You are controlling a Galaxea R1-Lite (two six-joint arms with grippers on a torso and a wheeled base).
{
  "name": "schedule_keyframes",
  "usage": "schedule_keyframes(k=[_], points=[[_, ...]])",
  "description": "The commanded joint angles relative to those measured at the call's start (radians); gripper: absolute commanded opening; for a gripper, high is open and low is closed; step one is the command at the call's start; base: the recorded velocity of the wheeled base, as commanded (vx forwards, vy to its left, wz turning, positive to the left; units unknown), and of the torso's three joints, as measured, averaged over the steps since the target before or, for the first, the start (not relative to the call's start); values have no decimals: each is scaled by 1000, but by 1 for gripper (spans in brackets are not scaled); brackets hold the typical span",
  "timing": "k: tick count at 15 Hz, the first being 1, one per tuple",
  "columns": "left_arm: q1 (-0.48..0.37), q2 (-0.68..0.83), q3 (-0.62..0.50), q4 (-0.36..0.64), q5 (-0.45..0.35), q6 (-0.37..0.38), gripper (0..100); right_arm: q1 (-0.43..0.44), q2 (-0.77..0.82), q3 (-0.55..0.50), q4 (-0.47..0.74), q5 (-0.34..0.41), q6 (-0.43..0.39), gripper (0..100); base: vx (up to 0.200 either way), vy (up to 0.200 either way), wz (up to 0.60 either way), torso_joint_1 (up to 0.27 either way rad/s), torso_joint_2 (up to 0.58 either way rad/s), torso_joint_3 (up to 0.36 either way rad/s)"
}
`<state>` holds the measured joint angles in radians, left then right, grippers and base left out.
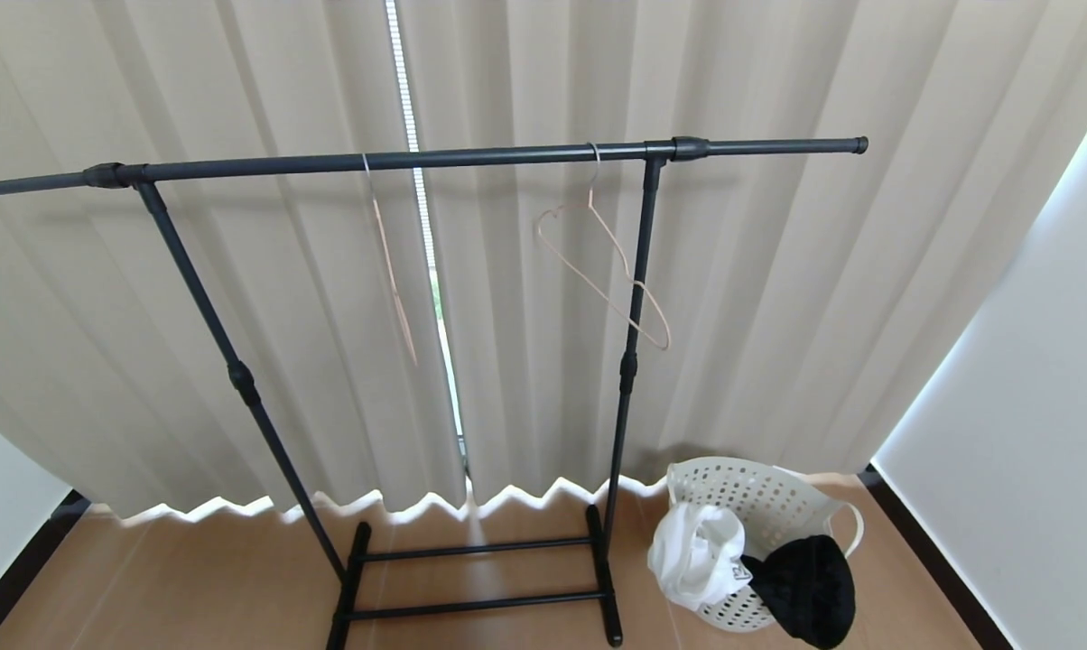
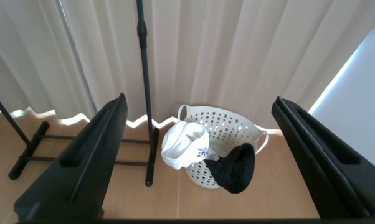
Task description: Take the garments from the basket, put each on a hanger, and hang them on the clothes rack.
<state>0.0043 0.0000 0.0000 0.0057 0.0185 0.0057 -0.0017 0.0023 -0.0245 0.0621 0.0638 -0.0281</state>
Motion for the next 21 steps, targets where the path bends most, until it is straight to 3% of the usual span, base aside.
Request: schedule_keyframes(k=[1,21], points=[[0,2,0,0,0,0,100,0,1,0,-1,1,0,100,0,0,0,-159,359,193],[0,0,0,0,0,0,100,0,1,0,1,1,0,100,0,0,0,-192,488,293]])
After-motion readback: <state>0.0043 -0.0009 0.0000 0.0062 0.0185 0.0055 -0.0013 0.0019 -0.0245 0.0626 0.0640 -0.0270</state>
